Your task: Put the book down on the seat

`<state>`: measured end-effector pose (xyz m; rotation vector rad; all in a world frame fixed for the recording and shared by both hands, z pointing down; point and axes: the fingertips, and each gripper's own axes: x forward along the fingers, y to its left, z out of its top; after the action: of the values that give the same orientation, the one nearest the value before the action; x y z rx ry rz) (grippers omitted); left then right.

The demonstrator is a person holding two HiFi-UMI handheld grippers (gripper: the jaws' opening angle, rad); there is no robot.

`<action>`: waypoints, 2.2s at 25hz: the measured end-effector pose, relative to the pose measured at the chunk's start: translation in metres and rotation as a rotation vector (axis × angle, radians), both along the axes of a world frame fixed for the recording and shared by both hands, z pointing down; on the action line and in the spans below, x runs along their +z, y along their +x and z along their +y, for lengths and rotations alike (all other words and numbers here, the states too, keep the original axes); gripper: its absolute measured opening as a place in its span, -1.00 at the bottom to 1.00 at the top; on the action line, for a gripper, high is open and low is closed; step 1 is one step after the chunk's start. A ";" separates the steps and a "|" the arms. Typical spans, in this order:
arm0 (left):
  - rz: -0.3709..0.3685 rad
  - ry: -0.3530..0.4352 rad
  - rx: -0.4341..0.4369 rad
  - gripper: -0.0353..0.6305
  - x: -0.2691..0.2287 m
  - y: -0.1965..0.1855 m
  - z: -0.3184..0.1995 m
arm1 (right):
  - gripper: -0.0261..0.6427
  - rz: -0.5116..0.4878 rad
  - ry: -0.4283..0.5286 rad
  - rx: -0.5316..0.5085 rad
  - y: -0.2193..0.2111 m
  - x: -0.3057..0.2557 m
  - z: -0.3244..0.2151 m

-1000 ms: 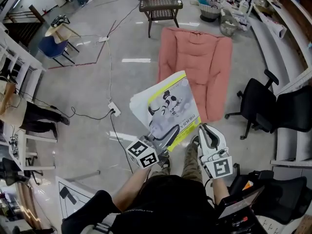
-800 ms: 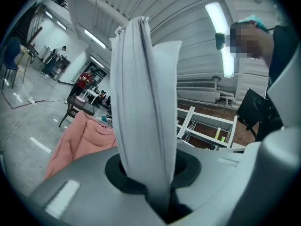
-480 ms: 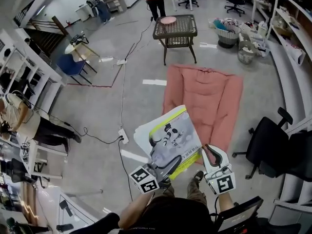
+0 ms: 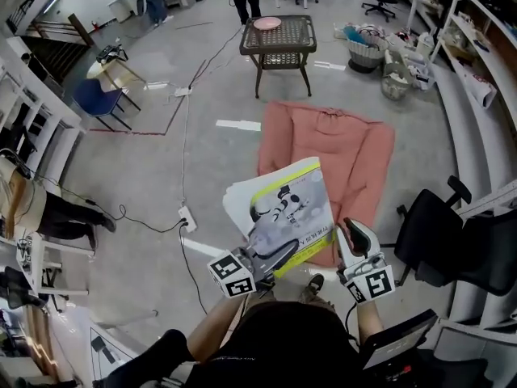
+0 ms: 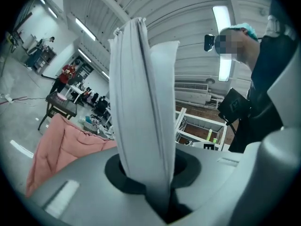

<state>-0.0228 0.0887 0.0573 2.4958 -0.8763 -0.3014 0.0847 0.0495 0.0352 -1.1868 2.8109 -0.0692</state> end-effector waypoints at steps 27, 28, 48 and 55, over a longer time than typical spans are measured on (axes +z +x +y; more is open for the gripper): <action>0.065 0.166 0.419 -0.68 -0.026 -0.044 -0.013 | -0.40 -0.018 -0.079 -0.576 -0.080 -0.023 0.008; 0.079 0.163 0.442 -0.67 -0.026 -0.043 -0.010 | -0.40 0.001 -0.088 -0.612 -0.083 -0.019 0.013; -0.316 0.123 0.045 -0.61 0.031 0.004 -0.070 | -0.67 0.103 -0.286 -0.199 -0.079 0.046 -0.025; -0.387 0.026 0.027 -0.59 0.063 0.018 -0.076 | -0.67 0.051 -0.420 -0.087 -0.062 0.078 -0.031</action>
<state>-0.0049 0.0130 0.1199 2.6322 -0.9873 0.1899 0.0230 0.0187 0.1131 -1.1433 2.9826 -0.6733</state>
